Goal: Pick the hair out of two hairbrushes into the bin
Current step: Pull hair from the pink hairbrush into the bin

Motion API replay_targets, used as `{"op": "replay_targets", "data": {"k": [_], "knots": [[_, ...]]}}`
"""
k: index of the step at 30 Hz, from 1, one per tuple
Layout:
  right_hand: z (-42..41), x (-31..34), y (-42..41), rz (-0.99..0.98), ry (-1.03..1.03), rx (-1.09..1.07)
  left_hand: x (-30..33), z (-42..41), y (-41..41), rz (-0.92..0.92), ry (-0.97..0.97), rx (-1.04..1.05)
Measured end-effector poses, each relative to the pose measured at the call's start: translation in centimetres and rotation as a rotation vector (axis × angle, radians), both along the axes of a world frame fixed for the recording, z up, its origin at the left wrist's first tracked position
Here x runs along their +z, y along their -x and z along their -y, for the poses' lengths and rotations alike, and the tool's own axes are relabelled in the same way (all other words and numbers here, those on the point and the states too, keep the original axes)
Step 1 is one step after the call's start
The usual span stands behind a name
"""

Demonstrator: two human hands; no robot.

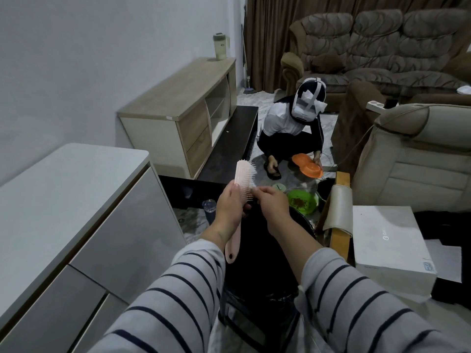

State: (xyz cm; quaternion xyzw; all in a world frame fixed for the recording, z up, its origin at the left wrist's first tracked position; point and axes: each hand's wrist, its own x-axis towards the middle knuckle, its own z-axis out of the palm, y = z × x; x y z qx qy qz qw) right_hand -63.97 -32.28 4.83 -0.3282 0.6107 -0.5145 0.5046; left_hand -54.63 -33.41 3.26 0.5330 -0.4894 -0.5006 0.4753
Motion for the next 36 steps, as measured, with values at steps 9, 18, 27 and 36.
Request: {"op": "replay_targets", "data": {"k": [9, 18, 27, 36], "knots": [[0.5, -1.0, 1.0, -0.653, -0.022, 0.007, -0.8, 0.4, 0.0, 0.156, 0.022, 0.028], [1.0, -0.9, 2.8, -0.411, -0.018, -0.065, -0.4, 0.6, -0.5, 0.035, -0.133, 0.09], [0.4, -2.7, 5.6, -0.459, -0.201, -0.02, -0.4, 0.4, -1.8, -0.25, -0.361, 0.156], [-0.9, -4.5, 6.9, -0.868, -0.297, 0.305, 0.3, 0.0, -1.4, -0.38, -0.353, 0.065]]}}
